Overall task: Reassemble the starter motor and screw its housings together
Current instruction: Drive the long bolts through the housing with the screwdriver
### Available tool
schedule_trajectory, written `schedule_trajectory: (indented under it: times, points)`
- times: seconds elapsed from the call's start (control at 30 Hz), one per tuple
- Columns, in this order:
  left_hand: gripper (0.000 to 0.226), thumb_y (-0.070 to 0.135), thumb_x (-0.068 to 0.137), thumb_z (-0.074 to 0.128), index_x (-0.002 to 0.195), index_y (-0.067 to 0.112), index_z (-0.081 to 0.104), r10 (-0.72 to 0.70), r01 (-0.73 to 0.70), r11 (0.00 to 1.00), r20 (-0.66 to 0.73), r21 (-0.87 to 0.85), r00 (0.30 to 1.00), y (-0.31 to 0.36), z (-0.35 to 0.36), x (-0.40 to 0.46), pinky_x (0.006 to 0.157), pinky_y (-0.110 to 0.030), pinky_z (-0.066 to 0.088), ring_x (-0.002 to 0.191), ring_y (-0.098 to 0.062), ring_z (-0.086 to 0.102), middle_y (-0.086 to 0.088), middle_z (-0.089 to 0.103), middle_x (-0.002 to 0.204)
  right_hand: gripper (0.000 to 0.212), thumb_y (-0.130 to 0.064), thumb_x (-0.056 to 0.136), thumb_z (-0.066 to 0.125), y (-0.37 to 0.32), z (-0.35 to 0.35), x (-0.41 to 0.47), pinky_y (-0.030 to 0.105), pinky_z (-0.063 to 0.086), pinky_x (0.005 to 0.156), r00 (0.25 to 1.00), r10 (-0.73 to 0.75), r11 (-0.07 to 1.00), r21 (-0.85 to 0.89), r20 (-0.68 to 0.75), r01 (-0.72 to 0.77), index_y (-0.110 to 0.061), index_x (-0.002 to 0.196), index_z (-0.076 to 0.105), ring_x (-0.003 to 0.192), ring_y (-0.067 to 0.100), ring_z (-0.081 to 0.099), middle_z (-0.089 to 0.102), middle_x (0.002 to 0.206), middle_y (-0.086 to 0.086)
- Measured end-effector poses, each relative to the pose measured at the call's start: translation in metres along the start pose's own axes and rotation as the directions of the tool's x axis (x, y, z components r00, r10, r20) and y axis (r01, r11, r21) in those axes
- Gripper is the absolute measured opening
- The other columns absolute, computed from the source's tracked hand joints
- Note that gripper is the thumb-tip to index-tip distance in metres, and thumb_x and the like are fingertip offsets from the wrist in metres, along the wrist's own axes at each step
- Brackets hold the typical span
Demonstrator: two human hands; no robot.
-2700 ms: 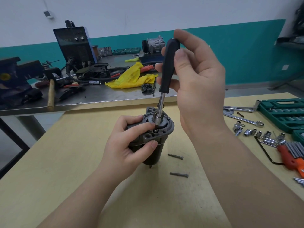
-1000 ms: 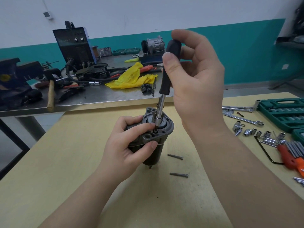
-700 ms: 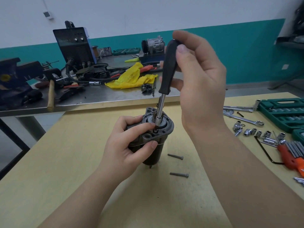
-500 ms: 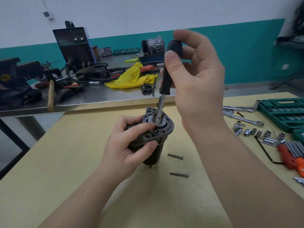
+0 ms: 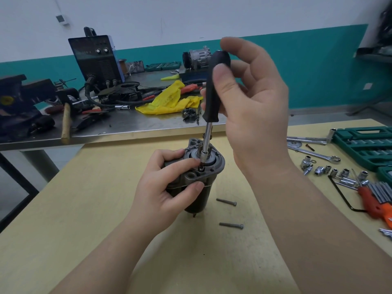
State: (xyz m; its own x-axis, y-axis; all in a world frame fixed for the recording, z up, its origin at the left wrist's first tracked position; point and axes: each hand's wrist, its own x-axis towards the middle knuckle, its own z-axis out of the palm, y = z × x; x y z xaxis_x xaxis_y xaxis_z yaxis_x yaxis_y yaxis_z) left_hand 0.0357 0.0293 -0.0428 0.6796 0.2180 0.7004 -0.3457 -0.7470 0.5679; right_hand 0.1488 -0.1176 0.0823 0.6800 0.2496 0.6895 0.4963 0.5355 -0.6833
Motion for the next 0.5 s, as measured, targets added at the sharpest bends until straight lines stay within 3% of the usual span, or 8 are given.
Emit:
schedule_trajectory:
  times: [0.2, 0.37, 0.5]
  points:
    - [0.044, 0.039, 0.084, 0.082, 0.126, 0.046, 0.072, 0.021, -0.021, 0.999, 0.002, 0.046, 1.0, -0.0022, -0.0007, 0.0007, 0.112, -0.022, 0.045, 0.141, -0.021, 0.054, 0.017, 0.053, 0.134, 0.024, -0.015, 0.104, 0.067, 0.0019, -0.0002, 0.0015, 0.057, 0.063, 0.083, 0.999, -0.026, 0.998, -0.058, -0.029, 0.024, -0.025, 0.125, 0.068, 0.094, 0.039, 0.072, 0.072, 0.105, -0.001]
    - [0.047, 0.037, 0.084, 0.082, 0.129, 0.041, 0.07, 0.044, -0.044, 0.996, 0.004, 0.076, 0.999, -0.004, -0.0003, 0.0015, 0.112, -0.019, 0.045, 0.142, -0.018, 0.053, 0.017, 0.052, 0.135, 0.026, -0.01, 0.111, 0.049, 0.0, -0.0019, -0.0018, 0.045, 0.066, 0.074, 0.998, 0.07, 0.991, 0.111, -0.005, -0.069, -0.02, 0.126, 0.069, 0.09, 0.037, 0.076, 0.072, 0.112, 0.016]
    - [0.045, 0.036, 0.086, 0.08, 0.129, 0.041, 0.07, 0.056, -0.056, 0.994, 0.006, 0.09, 0.998, -0.0048, -0.0005, 0.0016, 0.111, -0.02, 0.046, 0.141, -0.019, 0.053, 0.016, 0.052, 0.135, 0.025, -0.014, 0.108, 0.06, 0.0006, 0.0011, -0.0011, 0.057, 0.065, 0.082, 1.0, 0.012, 1.0, 0.005, -0.016, -0.012, -0.029, 0.127, 0.066, 0.095, 0.037, 0.074, 0.074, 0.109, 0.01]
